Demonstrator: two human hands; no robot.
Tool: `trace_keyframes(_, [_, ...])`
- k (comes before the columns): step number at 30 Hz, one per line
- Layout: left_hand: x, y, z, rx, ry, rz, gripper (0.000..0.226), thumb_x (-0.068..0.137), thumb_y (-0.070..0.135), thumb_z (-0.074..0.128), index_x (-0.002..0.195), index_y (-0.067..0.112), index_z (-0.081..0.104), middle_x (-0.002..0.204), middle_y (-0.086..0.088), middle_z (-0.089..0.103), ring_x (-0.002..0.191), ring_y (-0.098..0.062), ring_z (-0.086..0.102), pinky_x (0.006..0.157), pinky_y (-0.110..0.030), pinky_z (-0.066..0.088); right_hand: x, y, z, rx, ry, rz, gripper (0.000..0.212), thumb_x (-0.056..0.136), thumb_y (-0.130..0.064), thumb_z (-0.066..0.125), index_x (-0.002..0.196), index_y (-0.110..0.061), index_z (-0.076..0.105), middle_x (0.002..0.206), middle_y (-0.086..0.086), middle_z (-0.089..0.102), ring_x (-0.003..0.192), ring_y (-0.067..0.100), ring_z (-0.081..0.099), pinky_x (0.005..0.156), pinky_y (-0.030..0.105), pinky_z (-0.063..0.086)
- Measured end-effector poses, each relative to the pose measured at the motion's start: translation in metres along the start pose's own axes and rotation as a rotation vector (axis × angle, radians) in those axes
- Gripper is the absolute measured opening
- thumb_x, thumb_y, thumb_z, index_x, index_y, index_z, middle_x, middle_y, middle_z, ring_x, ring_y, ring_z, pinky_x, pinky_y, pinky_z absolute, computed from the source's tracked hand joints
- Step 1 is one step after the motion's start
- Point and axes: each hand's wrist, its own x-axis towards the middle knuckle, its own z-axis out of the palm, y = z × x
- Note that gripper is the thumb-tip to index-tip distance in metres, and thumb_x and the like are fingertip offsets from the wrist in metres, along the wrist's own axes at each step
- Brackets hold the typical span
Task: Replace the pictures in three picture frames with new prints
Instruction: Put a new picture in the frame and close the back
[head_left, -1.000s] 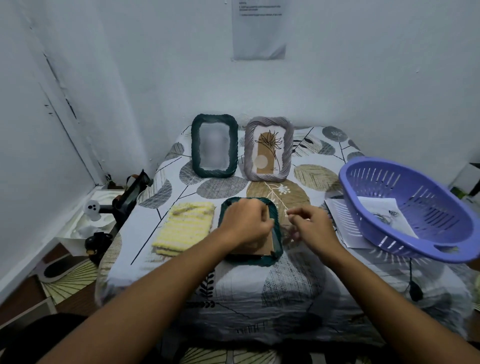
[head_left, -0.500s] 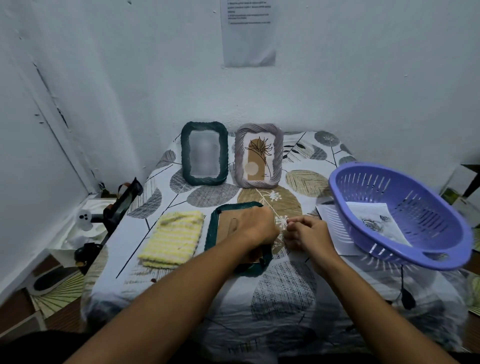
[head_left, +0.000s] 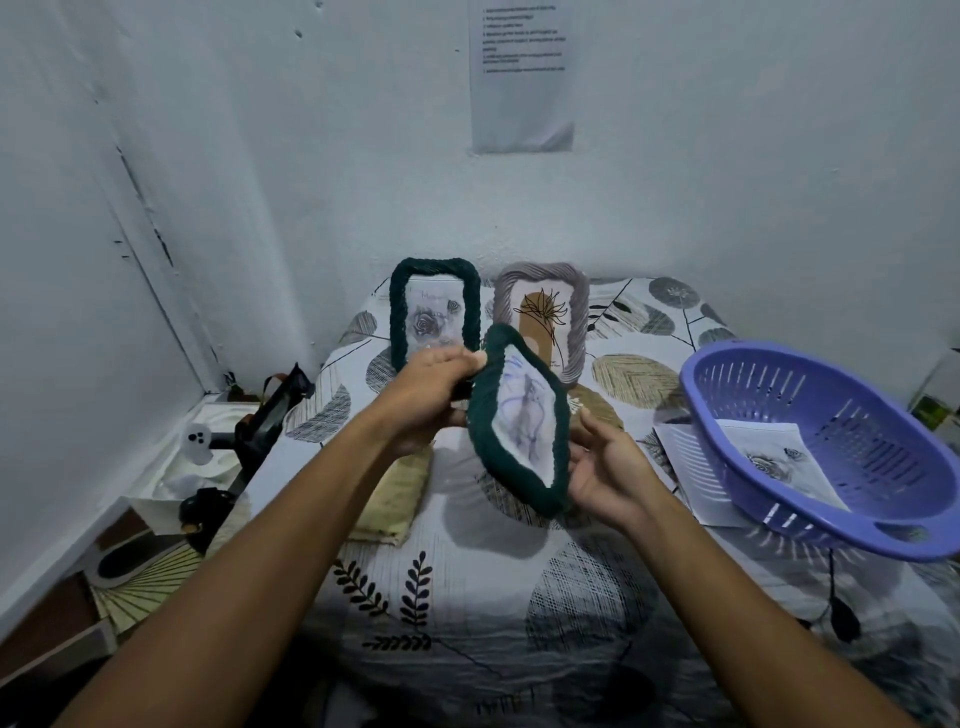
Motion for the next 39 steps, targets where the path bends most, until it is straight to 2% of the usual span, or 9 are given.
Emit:
trace_keyframes(4, [-0.003, -0.033, -0.019, -0.103, 0.056, -0.108, 0.016, 0.099, 0.013, 0.044, 0.093, 0.007, 0.057, 0.081, -0.009, 0.058, 0.064, -0.015, 0.055, 0.048, -0.025, 0.054, 0.0, -0.005, 0.004, -0.311, 0.117, -0.141, 0.014, 0.096, -0.008, 0.05, 0.089, -0.004, 0.062, 0.086, 0.012, 0.066, 0.083, 0.025, 0.059, 0.086, 0.044, 0.052])
trace_keyframes(9, [-0.007, -0.05, -0.016, 0.082, 0.123, -0.241, 0.023, 0.097, 0.018, 0.052, 0.078, 0.006, 0.056, 0.052, -0.003, 0.056, 0.038, -0.01, 0.053, 0.036, -0.019, 0.044, 0.005, -0.011, -0.004, -0.583, 0.192, -0.179, 0.009, 0.094, -0.007, 0.056, 0.089, -0.007, 0.063, 0.081, 0.01, 0.067, 0.072, 0.024, 0.058, 0.067, 0.033, 0.047])
trace_keyframes(11, [-0.003, -0.058, -0.016, 0.162, 0.11, -0.259, 0.022, 0.096, 0.02, 0.056, 0.083, 0.002, 0.055, 0.055, -0.007, 0.054, 0.036, -0.013, 0.053, 0.036, -0.022, 0.046, 0.006, -0.013, -0.005, -0.641, 0.222, -0.183, 0.009, 0.094, -0.006, 0.057, 0.09, -0.007, 0.065, 0.078, 0.01, 0.067, 0.064, 0.022, 0.06, 0.059, 0.03, 0.048])
trace_keyframes(15, [0.007, -0.072, -0.018, 0.303, 0.132, -0.292, 0.032, 0.092, 0.026, 0.062, 0.083, -0.005, 0.055, 0.057, -0.015, 0.055, 0.041, -0.024, 0.057, 0.043, -0.034, 0.054, 0.007, -0.016, -0.006, -0.739, 0.272, -0.174, 0.014, 0.091, -0.001, 0.06, 0.101, 0.009, 0.064, 0.072, 0.014, 0.066, 0.046, 0.016, 0.062, 0.038, 0.022, 0.047])
trace_keyframes(20, [0.016, -0.082, -0.015, 0.45, 0.158, -0.317, 0.039, 0.09, 0.024, 0.065, 0.073, -0.009, 0.055, 0.055, -0.02, 0.058, 0.042, -0.029, 0.058, 0.044, -0.038, 0.055, 0.015, -0.021, -0.014, -0.985, 0.348, -0.19, 0.022, 0.085, -0.008, 0.071, 0.099, 0.009, 0.068, 0.059, 0.005, 0.062, 0.042, 0.013, 0.056, 0.042, 0.023, 0.046])
trace_keyframes(24, [0.021, -0.086, -0.013, 0.556, 0.17, -0.346, 0.041, 0.089, 0.026, 0.066, 0.077, -0.013, 0.061, 0.063, -0.026, 0.064, 0.044, -0.03, 0.061, 0.046, -0.038, 0.057, 0.028, -0.02, -0.025, -1.097, 0.374, -0.183, 0.029, 0.08, -0.014, 0.077, 0.095, 0.009, 0.066, 0.063, 0.009, 0.06, 0.047, 0.019, 0.049, 0.044, 0.025, 0.045])
trace_keyframes(28, [0.026, -0.087, -0.013, 0.64, 0.159, -0.384, 0.044, 0.088, 0.029, 0.067, 0.081, -0.014, 0.065, 0.07, -0.027, 0.068, 0.044, -0.029, 0.062, 0.05, -0.036, 0.058, 0.035, -0.021, -0.03, -1.16, 0.381, -0.184, 0.021, 0.074, -0.014, 0.082, 0.078, -0.005, 0.064, 0.063, 0.012, 0.062, 0.049, 0.022, 0.051, 0.047, 0.028, 0.046])
trace_keyframes(32, [0.033, -0.086, -0.016, 0.655, 0.139, -0.419, 0.04, 0.084, 0.026, 0.072, 0.074, -0.011, 0.063, 0.061, -0.022, 0.067, 0.046, -0.03, 0.063, 0.053, -0.04, 0.059, 0.035, -0.026, -0.03, -1.235, 0.389, -0.173, 0.034, 0.068, -0.016, 0.087, 0.06, -0.008, 0.055, 0.05, 0.012, 0.055, 0.041, 0.021, 0.047, 0.047, 0.029, 0.045])
trace_keyframes(39, [0.038, -0.083, -0.017, 0.697, 0.087, -0.46, 0.039, 0.085, 0.025, 0.072, 0.066, -0.007, 0.061, 0.051, -0.015, 0.065, 0.04, -0.025, 0.062, 0.042, -0.03, 0.055, 0.039, -0.027, -0.031, -1.289, 0.375, -0.168, 0.032, 0.064, -0.018, 0.089, 0.072, -0.007, 0.06, 0.062, 0.014, 0.065, 0.048, 0.022, 0.055, 0.054, 0.035, 0.055])
